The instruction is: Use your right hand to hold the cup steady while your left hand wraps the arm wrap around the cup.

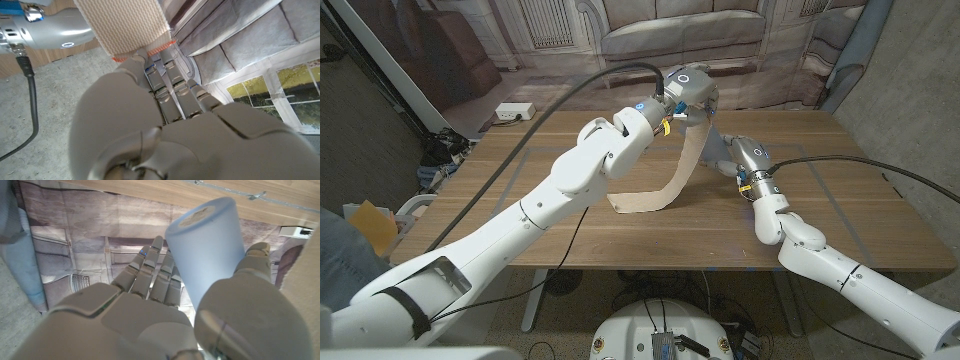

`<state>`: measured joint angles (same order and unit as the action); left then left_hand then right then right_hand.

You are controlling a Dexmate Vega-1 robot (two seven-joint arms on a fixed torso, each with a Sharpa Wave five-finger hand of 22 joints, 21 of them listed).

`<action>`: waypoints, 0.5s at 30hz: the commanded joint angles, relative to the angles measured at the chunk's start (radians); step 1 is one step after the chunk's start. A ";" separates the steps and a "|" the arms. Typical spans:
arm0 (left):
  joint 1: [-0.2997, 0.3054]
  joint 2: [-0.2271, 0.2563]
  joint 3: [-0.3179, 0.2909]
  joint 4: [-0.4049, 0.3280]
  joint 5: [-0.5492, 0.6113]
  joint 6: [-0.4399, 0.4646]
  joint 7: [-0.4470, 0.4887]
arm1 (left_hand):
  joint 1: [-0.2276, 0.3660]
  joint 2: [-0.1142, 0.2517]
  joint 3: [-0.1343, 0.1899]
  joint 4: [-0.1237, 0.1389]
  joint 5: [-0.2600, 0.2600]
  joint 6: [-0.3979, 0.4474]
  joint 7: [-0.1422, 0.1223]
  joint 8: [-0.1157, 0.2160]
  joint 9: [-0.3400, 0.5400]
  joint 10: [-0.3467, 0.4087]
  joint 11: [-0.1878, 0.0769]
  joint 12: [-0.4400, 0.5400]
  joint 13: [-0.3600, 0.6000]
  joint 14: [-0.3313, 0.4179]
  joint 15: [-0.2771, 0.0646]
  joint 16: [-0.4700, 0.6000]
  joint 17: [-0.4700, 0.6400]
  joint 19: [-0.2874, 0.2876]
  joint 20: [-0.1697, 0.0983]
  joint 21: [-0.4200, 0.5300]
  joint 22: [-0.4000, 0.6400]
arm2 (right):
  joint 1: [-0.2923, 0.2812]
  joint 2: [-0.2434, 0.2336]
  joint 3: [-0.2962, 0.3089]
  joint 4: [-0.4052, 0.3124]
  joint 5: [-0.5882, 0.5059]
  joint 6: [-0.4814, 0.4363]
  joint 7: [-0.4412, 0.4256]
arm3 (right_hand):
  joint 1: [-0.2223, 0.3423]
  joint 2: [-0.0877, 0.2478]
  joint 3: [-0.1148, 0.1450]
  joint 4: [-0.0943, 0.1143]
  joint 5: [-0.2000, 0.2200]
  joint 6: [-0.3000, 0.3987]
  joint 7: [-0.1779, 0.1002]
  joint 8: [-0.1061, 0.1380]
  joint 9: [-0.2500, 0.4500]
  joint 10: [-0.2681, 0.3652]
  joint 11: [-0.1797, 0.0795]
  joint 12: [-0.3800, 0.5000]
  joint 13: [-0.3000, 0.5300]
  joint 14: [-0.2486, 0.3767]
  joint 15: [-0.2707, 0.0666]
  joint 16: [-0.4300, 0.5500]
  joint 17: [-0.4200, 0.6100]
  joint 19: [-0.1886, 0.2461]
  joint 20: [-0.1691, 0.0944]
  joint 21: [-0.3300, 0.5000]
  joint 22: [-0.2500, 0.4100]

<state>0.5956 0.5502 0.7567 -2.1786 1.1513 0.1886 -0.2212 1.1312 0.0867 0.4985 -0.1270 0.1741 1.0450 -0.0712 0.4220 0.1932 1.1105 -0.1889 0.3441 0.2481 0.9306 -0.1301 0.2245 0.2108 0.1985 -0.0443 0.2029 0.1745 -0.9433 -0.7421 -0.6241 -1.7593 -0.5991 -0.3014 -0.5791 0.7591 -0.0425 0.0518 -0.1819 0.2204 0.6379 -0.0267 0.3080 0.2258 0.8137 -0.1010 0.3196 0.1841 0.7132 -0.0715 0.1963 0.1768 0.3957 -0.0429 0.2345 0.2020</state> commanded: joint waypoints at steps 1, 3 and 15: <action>-0.021 -0.048 0.004 0.046 0.048 -0.013 0.071 | -0.003 0.002 0.011 -0.001 0.004 0.010 -0.003 0.007 0.005 0.013 -0.007 0.004 0.321 0.009 -0.068 -0.001 0.003 0.010 -0.029 0.003 0.003 | -0.017 -0.018 0.000 -0.013 0.003 0.039 -0.007 | 0.214 0.211 0.065 0.053 -0.004 0.220 -0.199 0.013 0.003 0.123 -0.105 0.003 0.003 0.012 -0.131 -0.004 0.003 -0.009 -0.025 -0.003 0.001; -0.027 -0.058 0.003 0.051 0.049 -0.006 0.068 | -0.004 0.001 0.011 -0.001 0.004 0.011 -0.003 0.008 0.005 0.011 -0.009 0.003 0.322 0.009 -0.067 -0.001 0.003 0.010 -0.029 0.002 0.003 | -0.018 -0.022 0.002 -0.014 0.010 0.051 0.001 | 0.215 0.211 0.066 0.053 -0.005 0.221 -0.199 0.012 0.003 0.125 -0.105 0.002 0.003 0.014 -0.132 -0.003 0.003 -0.010 -0.025 -0.003 0.001; -0.053 -0.070 0.059 0.090 0.141 -0.040 0.148 | -0.010 -0.002 0.018 0.000 0.004 0.011 -0.006 0.010 0.005 0.012 -0.009 0.001 0.331 0.007 -0.066 -0.003 0.004 0.009 -0.028 0.001 0.003 | -0.007 -0.021 -0.005 -0.004 0.010 0.110 0.014 | 0.226 0.214 0.077 0.052 -0.011 0.228 -0.199 0.010 0.002 0.133 -0.106 -0.001 0.003 0.018 -0.136 -0.005 0.003 -0.033 -0.027 -0.012 0.000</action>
<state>0.5658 0.4998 0.7762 -2.1268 1.2174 0.1734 -0.1455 1.1272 0.0827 0.5082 -0.1280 0.1739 1.0471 -0.0736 0.4256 0.1929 1.1104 -0.1890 0.3432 0.2541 0.9306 -0.1301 0.2245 0.2118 0.2037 -0.0391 0.2030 0.1745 -0.9555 -0.7604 -0.6249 -1.7687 -0.5908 -0.2451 -0.5735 0.7593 -0.0426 0.0602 -0.1903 0.2119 0.6451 -0.0196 0.3158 0.2257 0.8291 -0.0950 0.3156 0.1837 0.7203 -0.0748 0.1921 0.1769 0.3721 -0.0415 0.2285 0.1998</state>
